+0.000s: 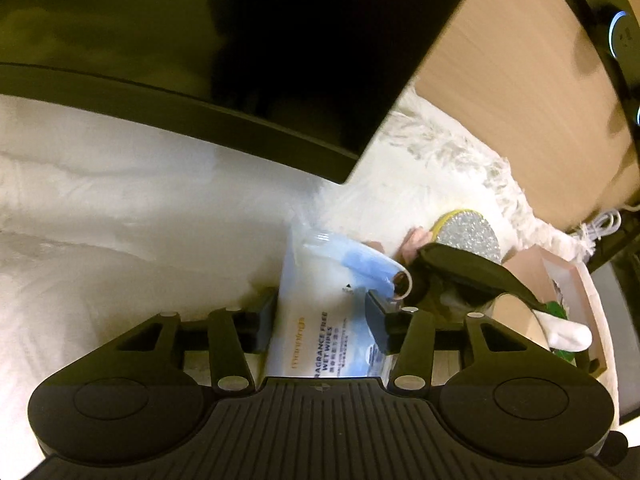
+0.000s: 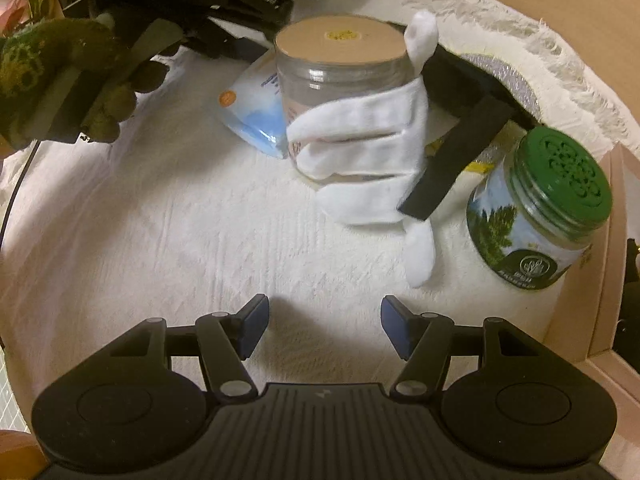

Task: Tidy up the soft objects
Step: 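Grasp the blue-white wet-wipes pack with the left gripper, then lift the wet-wipes pack with the left gripper while the right reaches toward the scrunchie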

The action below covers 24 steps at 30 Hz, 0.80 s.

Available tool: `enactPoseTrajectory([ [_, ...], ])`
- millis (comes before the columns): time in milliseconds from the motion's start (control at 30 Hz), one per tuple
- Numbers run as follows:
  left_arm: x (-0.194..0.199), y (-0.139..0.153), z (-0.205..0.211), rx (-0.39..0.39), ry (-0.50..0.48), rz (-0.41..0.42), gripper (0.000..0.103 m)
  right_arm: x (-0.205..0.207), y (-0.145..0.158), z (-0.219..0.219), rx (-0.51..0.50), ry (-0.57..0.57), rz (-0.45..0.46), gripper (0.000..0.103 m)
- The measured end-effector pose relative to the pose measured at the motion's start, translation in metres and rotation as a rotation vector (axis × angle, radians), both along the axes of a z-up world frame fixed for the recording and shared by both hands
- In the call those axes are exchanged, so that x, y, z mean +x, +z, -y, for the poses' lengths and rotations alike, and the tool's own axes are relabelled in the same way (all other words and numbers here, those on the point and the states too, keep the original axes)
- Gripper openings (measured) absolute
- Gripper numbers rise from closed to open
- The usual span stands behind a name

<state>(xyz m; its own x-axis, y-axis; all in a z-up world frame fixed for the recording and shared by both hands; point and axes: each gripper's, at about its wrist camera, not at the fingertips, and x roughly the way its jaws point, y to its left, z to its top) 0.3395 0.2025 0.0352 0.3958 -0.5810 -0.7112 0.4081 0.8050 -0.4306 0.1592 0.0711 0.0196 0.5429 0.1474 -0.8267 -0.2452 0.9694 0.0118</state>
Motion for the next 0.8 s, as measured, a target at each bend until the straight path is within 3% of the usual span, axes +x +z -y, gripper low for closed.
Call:
enactPoseTrajectory([
  [133,-0.002,-0.002,0.003,0.048,-0.005,0.006,0.048,-0.002,0.001,-0.002,0.003,0.001,0.005,0.062],
  [233,-0.003,0.005,-0.011,0.035,0.034,-0.070,0.030,0.001,0.000,-0.003,0.004,0.000,0.011,0.062],
  [333,-0.012,0.012,-0.029,-0.008,0.053,-0.145,0.020,-0.001,0.000,-0.003,0.005,0.001,0.019,0.062],
  [500,-0.041,0.013,-0.052,-0.073,0.045,-0.174,0.022,-0.005,0.001,-0.004,0.013,0.007,0.028,0.062],
  [600,-0.047,-0.003,-0.053,-0.102,0.067,-0.199,0.031,-0.006,0.001,-0.007,0.003,0.017,0.038,0.062],
  [667,-0.049,-0.009,-0.047,-0.078,0.093,-0.191,0.033,-0.007,0.001,-0.009,0.002,0.020,0.041,0.062],
  [800,-0.059,-0.007,-0.028,-0.004,0.095,-0.088,0.036,-0.008,0.001,-0.012,0.003,0.019,0.048,0.063],
])
